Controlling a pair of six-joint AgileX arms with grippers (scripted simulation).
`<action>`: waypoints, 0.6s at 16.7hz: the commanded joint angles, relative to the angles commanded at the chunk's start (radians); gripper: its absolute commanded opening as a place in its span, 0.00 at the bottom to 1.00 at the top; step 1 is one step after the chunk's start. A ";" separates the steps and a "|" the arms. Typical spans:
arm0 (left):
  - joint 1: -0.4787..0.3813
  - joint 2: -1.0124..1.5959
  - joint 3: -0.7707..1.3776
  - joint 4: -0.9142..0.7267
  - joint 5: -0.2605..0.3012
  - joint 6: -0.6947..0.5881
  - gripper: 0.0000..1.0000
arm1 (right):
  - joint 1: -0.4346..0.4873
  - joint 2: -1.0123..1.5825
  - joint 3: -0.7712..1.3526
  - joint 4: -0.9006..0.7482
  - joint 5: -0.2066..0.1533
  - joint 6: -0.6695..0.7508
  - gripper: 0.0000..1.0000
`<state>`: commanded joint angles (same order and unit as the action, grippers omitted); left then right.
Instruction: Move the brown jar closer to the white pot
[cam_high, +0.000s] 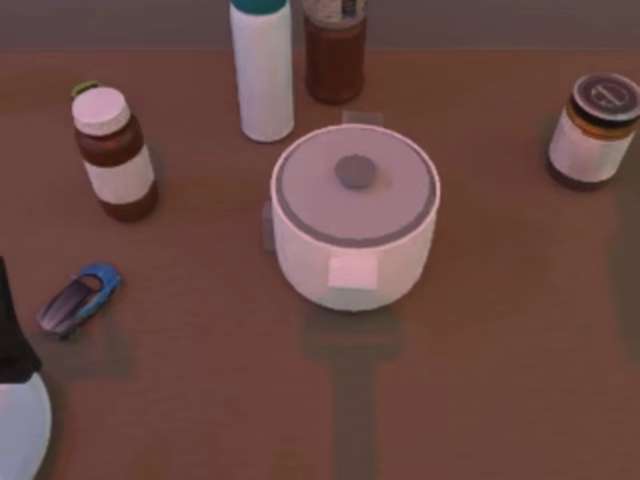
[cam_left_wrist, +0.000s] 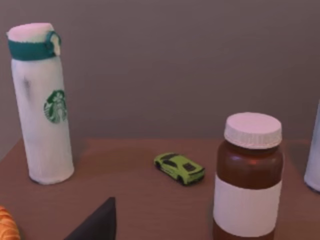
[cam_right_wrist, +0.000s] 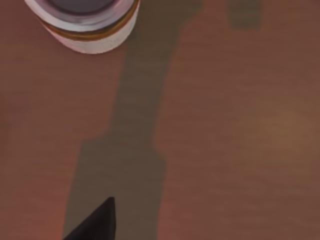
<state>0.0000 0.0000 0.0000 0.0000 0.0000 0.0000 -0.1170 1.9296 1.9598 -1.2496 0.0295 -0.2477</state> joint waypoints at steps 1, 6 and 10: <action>0.000 0.000 0.000 0.000 0.000 0.000 1.00 | 0.006 0.083 0.076 -0.036 -0.007 -0.021 1.00; 0.000 0.000 0.000 0.000 0.000 0.000 1.00 | 0.049 0.432 0.411 -0.147 -0.051 -0.127 1.00; 0.000 0.000 0.000 0.000 0.000 0.000 1.00 | 0.092 0.611 0.592 -0.169 -0.090 -0.202 1.00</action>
<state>0.0000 0.0000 0.0000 0.0000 0.0000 0.0000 -0.0252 2.5407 2.5521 -1.4188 -0.0606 -0.4497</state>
